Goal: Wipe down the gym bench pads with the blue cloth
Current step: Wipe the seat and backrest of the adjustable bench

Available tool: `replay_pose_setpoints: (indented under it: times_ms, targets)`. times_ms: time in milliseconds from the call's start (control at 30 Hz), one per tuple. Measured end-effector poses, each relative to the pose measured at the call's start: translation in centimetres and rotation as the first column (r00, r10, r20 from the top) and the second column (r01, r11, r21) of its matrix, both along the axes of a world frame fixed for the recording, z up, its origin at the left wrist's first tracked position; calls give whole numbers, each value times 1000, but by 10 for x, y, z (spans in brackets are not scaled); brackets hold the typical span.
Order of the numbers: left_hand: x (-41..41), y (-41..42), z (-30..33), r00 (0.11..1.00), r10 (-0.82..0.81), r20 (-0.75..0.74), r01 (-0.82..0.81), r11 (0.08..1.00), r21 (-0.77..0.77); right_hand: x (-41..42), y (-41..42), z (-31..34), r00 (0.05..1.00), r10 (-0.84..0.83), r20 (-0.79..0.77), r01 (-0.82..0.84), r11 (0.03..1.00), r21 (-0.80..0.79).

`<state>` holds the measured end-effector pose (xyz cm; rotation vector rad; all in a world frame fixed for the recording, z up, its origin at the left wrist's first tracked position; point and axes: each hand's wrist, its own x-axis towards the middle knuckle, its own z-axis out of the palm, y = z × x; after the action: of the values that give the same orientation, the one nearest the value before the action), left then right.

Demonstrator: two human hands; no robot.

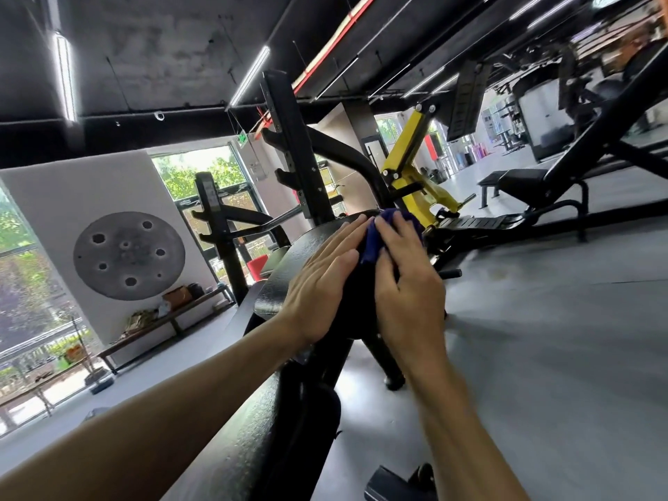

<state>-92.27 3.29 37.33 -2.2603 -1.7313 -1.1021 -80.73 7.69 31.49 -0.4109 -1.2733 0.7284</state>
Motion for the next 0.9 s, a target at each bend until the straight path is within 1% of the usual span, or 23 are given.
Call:
replay_pose_setpoints:
  times_ms: [100,167,267,333,467,567,767,900]
  targets:
    - [0,1,1,1000,9,-27,-9,1000,2,2,3,5,999,34,3,-34,999,-34]
    - [-1,2,1,1000,9,-14,-9,1000,2,0,-23,-14,1000,24,8,-23,999,-30]
    - [-4,4,0,1000,21,-5,-21,1000,-8,-6,-73,-53,999,50,3,-50,998,-24]
    - [-5,3,1,1000,14,1,-14,1000,-24,-6,-84,-60,998,66,24,-66,998,2]
    - [-5,2,2,999,-13,33,14,999,-50,2,-45,-28,995,6,99,-10,999,45]
    - [-3,-2,5,999,-26,38,29,995,-95,9,-23,-10,993,20,118,-22,1000,17]
    - [6,-20,14,995,19,-97,-39,976,-215,0,-87,-42,997,45,62,-40,996,-82]
    - [5,-44,11,993,9,-121,-41,965,-259,5,-109,-44,994,109,25,-105,985,-135]
